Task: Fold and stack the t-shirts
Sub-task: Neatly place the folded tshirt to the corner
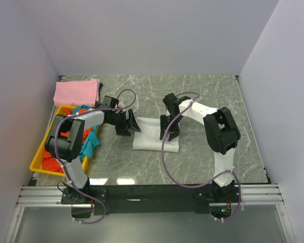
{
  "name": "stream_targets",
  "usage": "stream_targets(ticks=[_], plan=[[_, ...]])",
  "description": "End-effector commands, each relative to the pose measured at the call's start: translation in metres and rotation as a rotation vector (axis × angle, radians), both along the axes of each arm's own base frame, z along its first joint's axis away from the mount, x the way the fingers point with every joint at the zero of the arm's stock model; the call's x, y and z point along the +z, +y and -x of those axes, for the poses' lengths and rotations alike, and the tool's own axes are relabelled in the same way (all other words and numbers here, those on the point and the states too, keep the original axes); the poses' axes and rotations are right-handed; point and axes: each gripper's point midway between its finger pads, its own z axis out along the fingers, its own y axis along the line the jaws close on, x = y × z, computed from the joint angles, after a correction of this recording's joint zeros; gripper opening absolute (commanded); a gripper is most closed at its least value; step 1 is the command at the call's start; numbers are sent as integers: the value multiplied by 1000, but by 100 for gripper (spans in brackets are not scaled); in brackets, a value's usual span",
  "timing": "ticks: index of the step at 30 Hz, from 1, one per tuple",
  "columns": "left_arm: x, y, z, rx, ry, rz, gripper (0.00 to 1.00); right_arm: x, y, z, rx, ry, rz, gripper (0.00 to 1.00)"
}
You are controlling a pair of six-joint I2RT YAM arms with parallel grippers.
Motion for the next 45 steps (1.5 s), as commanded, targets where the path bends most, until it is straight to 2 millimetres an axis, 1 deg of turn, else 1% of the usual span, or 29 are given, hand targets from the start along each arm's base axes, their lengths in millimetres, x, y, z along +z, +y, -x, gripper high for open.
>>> stream_targets(ticks=[1,6,7,9,13,19,21,23,24,27,31,34,38,39,41,42,43,44,45], plan=[[2,-5,-6,-6,-56,36,81,-11,-6,-3,2,-10,27,58],[-12,-3,-6,23,-48,32,79,-18,-9,-1,5,4,44,57],[-13,-3,-10,33,-64,24,78,-19,-9,0,7,6,45,58],[-21,-1,-8,50,-52,16,77,-19,-10,0,6,8,46,57],[-31,1,-10,82,-52,6,72,-19,-10,1,6,7,44,58],[-47,5,-13,119,-42,-26,69,-17,-9,3,7,6,29,57],[-56,6,-11,129,-25,-39,68,-17,-9,4,6,8,25,58],[-62,3,-7,126,-9,-47,66,-17,-8,4,8,11,23,58],[-62,1,-11,128,-34,-48,66,-17,-8,5,11,10,21,57],[-66,-2,-9,129,-35,-59,65,-16,-7,5,11,10,18,58],[-75,-12,-1,117,-10,-64,64,-18,-7,7,14,19,16,58],[-76,-22,5,93,-7,-66,62,-19,-8,8,17,22,11,58],[-77,-31,9,74,-5,-86,58,-21,-6,11,23,29,7,58],[-77,-31,10,73,-2,-89,56,-22,-6,11,23,30,5,58],[-78,-32,10,74,2,-103,46,-22,-6,11,21,28,2,57],[-79,-32,9,78,3,-109,35,-22,-6,12,22,30,2,58],[-80,-30,12,79,17,-128,29,-22,-6,12,22,30,2,57],[-79,-28,9,86,14,-146,22,-21,-6,12,22,27,0,58],[-82,-22,9,97,24,-187,15,-21,-6,11,20,24,0,58]])
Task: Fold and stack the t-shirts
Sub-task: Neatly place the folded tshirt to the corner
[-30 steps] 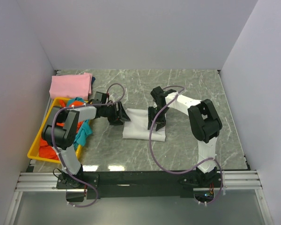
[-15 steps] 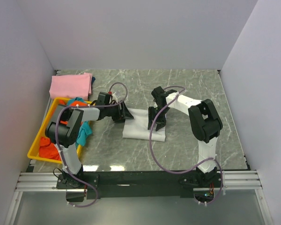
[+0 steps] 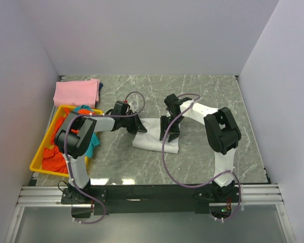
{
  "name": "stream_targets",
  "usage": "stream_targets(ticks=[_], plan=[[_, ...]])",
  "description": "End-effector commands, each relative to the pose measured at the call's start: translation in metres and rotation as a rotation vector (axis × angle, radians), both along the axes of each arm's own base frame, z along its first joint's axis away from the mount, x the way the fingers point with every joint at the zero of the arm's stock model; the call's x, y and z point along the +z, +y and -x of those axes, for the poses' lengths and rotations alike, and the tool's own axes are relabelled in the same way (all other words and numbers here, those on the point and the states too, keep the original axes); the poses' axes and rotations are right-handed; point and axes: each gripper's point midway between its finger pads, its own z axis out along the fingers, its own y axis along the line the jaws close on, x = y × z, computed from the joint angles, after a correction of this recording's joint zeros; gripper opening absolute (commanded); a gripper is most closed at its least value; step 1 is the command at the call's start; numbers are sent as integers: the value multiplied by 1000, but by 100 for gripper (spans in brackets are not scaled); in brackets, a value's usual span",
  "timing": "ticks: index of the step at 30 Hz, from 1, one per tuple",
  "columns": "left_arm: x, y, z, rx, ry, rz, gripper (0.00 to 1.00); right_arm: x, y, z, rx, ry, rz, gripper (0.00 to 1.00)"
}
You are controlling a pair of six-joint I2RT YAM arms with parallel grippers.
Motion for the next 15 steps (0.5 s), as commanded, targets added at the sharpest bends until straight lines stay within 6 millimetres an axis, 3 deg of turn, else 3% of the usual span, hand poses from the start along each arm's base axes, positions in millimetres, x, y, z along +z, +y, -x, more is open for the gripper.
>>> stream_targets(ticks=[1,2,7,8,10,11,15], plan=[[-52,36,28,40,145,-260,5,-12,-8,5,15,-3,36,58],[-48,38,21,45,126,-280,0,-10,-8,4,15,-9,34,58],[-30,67,0,33,52,-493,0,5,-9,1,17,-41,35,59],[-17,69,-13,36,14,-522,0,12,-10,-3,16,-63,36,59],[-8,88,-19,15,-15,-643,0,17,-12,-1,20,-68,43,59],[5,87,-30,6,-48,-646,0,23,-12,-3,18,-84,41,59],[33,116,-54,-2,-133,-814,0,30,-17,0,24,-100,45,59]])
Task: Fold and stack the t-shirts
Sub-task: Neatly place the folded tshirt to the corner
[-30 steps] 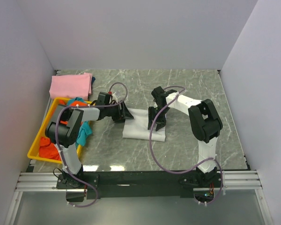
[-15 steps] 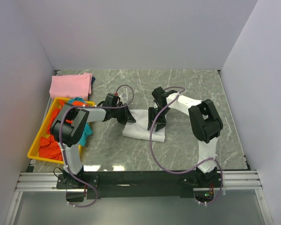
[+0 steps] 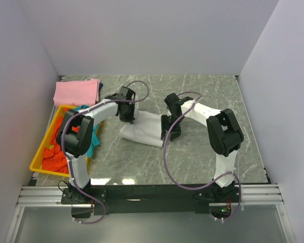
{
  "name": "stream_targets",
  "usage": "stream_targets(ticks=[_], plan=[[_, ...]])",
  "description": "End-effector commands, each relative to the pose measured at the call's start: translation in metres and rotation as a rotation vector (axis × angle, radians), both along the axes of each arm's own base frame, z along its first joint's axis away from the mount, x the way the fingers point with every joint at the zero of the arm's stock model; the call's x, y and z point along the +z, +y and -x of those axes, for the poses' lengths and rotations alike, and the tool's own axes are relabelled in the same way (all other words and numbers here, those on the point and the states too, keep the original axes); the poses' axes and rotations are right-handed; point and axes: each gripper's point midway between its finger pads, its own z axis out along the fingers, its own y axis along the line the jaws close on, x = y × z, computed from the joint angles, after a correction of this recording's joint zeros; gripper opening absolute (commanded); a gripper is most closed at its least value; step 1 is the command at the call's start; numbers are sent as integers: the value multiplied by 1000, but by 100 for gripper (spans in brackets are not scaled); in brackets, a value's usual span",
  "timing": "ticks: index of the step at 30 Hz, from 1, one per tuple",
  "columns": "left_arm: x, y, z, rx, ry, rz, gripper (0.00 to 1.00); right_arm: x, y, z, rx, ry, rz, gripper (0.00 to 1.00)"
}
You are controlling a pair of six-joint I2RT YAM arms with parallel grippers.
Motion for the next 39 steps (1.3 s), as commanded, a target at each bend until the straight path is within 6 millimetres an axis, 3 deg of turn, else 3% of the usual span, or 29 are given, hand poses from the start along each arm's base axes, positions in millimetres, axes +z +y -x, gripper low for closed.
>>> stream_targets(ticks=[1,4,8,16,19,22,28,33,39], plan=[[21,61,-18,-34,-61,-310,0,20,-11,3,16,-56,20,59],[48,84,-42,-18,-128,-400,0,22,-15,4,20,-64,19,59],[69,112,-65,-1,-175,-488,0,21,-21,5,20,-67,24,59],[94,154,-114,26,-227,-591,0,21,-26,0,14,-70,12,59],[95,165,-126,25,-225,-619,0,20,-28,-2,13,-67,12,59],[114,177,-147,51,-271,-627,0,18,-28,-2,15,-57,14,59],[136,195,-162,59,-314,-623,0,14,-29,1,10,-39,13,59],[154,198,-164,38,-344,-586,0,11,-30,2,12,-29,15,59],[190,207,-162,48,-409,-555,0,9,-29,4,16,-17,12,59]])
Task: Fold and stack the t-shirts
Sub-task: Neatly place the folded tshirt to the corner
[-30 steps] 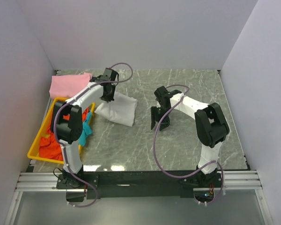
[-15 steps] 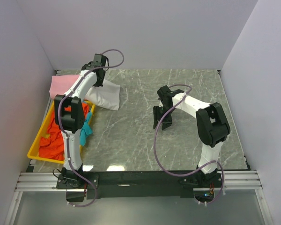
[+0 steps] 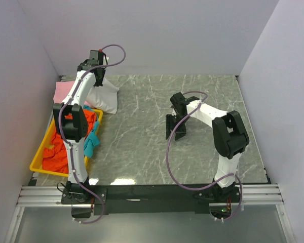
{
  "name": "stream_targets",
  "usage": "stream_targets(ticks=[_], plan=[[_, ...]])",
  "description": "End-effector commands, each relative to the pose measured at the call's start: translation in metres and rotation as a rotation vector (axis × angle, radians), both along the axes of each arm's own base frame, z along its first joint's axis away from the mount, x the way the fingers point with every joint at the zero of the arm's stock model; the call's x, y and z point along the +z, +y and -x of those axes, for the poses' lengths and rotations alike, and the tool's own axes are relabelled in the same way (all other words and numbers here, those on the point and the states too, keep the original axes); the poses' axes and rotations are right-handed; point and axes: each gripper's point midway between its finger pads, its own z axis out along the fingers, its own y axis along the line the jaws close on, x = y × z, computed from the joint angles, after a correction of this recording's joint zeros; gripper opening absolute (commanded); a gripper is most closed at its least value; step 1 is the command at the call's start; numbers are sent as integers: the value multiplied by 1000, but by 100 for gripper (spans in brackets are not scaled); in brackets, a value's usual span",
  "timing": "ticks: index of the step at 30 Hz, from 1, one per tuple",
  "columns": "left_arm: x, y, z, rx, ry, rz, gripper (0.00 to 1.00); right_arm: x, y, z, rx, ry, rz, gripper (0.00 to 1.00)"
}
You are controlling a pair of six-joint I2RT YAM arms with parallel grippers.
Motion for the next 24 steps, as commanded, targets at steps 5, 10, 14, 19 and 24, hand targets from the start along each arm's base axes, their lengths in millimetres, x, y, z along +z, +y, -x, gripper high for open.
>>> stream_targets(ticks=[5,10,14,19,24], plan=[[95,9,0,-36,-188,65,0,-1,-2,4,5,20,-8,59],[115,22,3,-24,-230,87,0,-3,-3,7,0,28,-10,59],[126,27,5,-25,-254,111,0,-4,-4,10,-2,34,-9,59],[138,33,8,-26,-280,142,0,-5,-4,13,-7,40,-11,59],[134,48,10,-2,-273,156,0,-6,-3,16,-4,45,-9,59]])
